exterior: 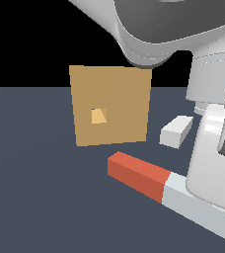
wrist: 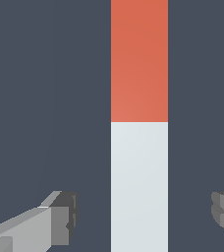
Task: Insert the peg into the horizontal hole in a box.
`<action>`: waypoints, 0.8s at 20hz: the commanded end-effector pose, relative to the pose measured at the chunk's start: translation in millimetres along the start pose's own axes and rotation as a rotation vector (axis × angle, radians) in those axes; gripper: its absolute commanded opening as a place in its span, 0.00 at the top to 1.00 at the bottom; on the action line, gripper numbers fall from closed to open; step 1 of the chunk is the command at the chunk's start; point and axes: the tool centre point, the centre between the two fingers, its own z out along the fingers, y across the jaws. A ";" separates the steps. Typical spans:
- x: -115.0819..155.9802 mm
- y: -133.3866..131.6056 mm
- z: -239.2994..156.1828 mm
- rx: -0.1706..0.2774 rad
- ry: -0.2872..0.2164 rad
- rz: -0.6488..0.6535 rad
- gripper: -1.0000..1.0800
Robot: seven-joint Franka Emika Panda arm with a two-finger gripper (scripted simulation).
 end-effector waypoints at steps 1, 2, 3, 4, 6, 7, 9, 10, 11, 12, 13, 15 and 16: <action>0.5 0.1 7.0 0.001 0.001 -0.001 0.04; 0.5 -0.1 11.2 0.001 0.001 -0.001 0.04; 0.5 -0.2 16.2 0.001 0.001 -0.001 0.04; 0.7 0.0 21.8 0.001 0.001 -0.001 0.04; 1.0 0.0 33.5 0.001 0.001 -0.002 0.04; 1.0 -0.2 38.3 0.001 0.001 -0.002 0.04; 1.1 -0.1 45.1 0.001 0.001 -0.003 0.04; 1.0 -0.1 47.2 0.001 0.001 -0.003 0.04; 0.8 0.0 48.5 0.001 0.001 -0.003 0.04; 0.5 0.2 48.9 0.001 0.001 -0.003 0.04; 0.2 0.4 48.4 0.001 0.001 -0.003 0.04; -0.2 0.7 47.4 0.001 0.001 -0.003 0.04; -0.2 0.7 47.4 0.001 0.001 -0.003 1.00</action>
